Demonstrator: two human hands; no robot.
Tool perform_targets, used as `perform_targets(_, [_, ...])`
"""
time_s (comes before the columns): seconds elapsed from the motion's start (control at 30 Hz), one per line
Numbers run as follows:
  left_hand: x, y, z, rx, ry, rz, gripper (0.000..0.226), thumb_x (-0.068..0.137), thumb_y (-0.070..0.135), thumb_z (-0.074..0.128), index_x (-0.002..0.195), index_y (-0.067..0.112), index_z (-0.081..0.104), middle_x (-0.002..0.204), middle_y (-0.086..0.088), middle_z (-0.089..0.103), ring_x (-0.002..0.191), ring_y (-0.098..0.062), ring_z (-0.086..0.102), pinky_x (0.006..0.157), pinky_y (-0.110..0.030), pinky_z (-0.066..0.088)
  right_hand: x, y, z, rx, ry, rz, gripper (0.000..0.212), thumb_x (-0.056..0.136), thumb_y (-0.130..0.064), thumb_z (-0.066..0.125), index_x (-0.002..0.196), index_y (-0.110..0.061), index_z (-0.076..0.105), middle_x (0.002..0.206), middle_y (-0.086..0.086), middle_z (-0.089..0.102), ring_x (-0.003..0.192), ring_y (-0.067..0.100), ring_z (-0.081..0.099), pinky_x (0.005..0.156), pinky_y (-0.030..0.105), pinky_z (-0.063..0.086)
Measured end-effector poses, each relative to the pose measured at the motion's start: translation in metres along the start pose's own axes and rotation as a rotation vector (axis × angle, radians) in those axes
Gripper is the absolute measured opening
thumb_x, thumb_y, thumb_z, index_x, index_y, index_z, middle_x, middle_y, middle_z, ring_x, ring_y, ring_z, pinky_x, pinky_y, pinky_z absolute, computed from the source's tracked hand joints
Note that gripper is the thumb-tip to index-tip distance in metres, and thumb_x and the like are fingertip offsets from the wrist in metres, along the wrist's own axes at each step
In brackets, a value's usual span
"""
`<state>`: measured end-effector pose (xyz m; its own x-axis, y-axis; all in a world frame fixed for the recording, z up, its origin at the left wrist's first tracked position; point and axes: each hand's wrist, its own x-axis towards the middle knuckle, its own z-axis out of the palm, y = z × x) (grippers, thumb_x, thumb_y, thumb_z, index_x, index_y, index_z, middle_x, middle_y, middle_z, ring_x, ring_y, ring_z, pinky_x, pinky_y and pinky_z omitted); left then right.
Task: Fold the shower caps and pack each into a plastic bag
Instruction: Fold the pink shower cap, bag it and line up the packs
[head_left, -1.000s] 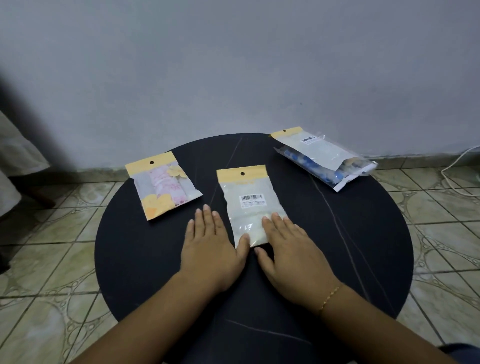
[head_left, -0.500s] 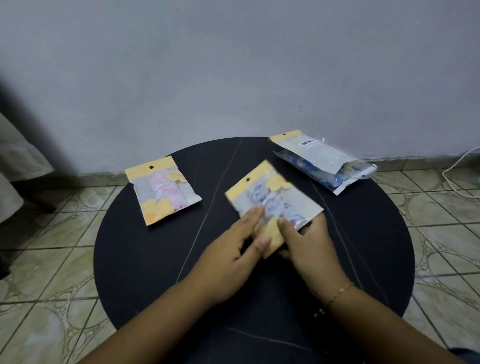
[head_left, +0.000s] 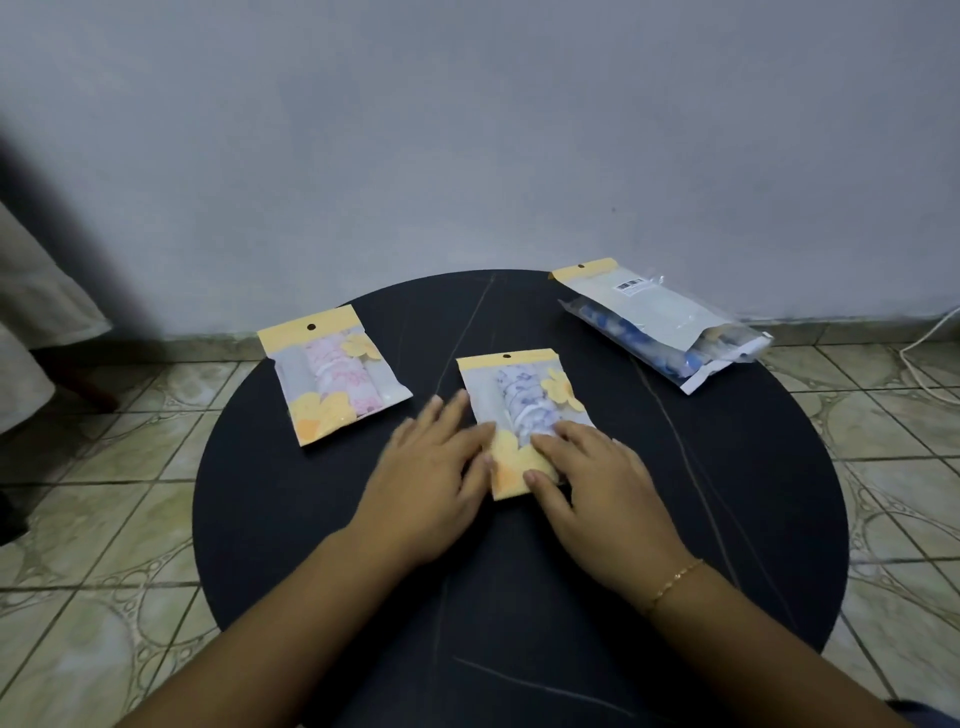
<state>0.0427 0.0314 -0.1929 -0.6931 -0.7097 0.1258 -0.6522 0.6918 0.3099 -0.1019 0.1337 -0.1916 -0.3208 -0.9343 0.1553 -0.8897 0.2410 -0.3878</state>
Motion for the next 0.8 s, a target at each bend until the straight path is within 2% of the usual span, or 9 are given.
perform_targets(0.07, [0.006, -0.015, -0.006, 0.092, 0.065, -0.154, 0.059, 0.091, 0.054, 0.014, 0.145, 0.034, 0.028, 0.159, 0.003, 0.001, 0.146, -0.017, -0.003, 0.115, -0.036, 0.006, 0.006, -0.003, 0.002, -0.018, -0.012, -0.015, 0.045, 0.096, -0.047, 0.034, 0.138, -0.032, 0.037, 0.147, -0.009, 0.03, 0.137, 0.008, 0.023, 0.115, 0.03, 0.009])
perform_targets(0.13, [0.008, -0.032, -0.011, 0.152, 0.063, -0.307, 0.054, 0.096, 0.05, 0.022, 0.147, 0.032, 0.021, 0.159, 0.001, -0.002, 0.145, -0.019, 0.001, 0.113, -0.04, 0.01, 0.011, -0.006, 0.005, -0.028, -0.031, -0.016, 0.045, 0.096, -0.045, 0.034, 0.14, -0.031, 0.033, 0.148, -0.008, 0.027, 0.137, 0.009, 0.022, 0.116, 0.032, 0.008])
perform_targets(0.2, [0.006, -0.048, -0.016, 0.207, 0.029, -0.388, 0.056, 0.096, 0.051, 0.021, 0.148, 0.032, 0.014, 0.159, 0.002, 0.002, 0.143, -0.021, 0.008, 0.11, -0.042, 0.015, 0.018, -0.011, 0.011, -0.036, -0.041, -0.025, 0.047, 0.097, -0.045, 0.033, 0.141, -0.03, 0.03, 0.149, -0.007, 0.024, 0.138, 0.01, 0.02, 0.116, 0.033, 0.007])
perform_targets(0.3, [0.002, -0.07, -0.021, 0.238, 0.029, -0.403, 0.056, 0.096, 0.052, 0.021, 0.148, 0.033, 0.013, 0.155, 0.006, 0.011, 0.139, -0.02, 0.015, 0.108, -0.041, 0.018, 0.028, -0.018, 0.021, -0.046, -0.032, -0.037, 0.048, 0.097, -0.045, 0.031, 0.142, -0.03, 0.027, 0.151, -0.006, 0.021, 0.14, 0.011, 0.016, 0.117, 0.034, 0.005])
perform_targets(0.47, [0.003, -0.1, -0.027, 0.193, 0.025, -0.423, 0.055, 0.096, 0.05, 0.023, 0.148, 0.033, 0.015, 0.157, 0.007, 0.006, 0.141, -0.018, 0.009, 0.111, -0.04, 0.02, 0.058, -0.038, 0.039, -0.058, -0.029, -0.06, 0.049, 0.098, -0.043, 0.032, 0.143, -0.025, 0.026, 0.152, -0.001, 0.021, 0.141, 0.016, 0.016, 0.116, 0.037, 0.005])
perform_targets(0.8, [0.022, -0.123, -0.028, 0.179, 0.037, -0.492, 0.056, 0.096, 0.05, 0.018, 0.149, 0.035, 0.007, 0.159, 0.007, -0.005, 0.144, -0.015, -0.002, 0.112, -0.045, 0.006, 0.126, -0.091, 0.077, -0.05, 0.029, -0.072, 0.044, 0.096, -0.042, 0.036, 0.137, -0.023, 0.036, 0.143, 0.002, 0.033, 0.134, 0.021, 0.027, 0.114, 0.042, 0.01])
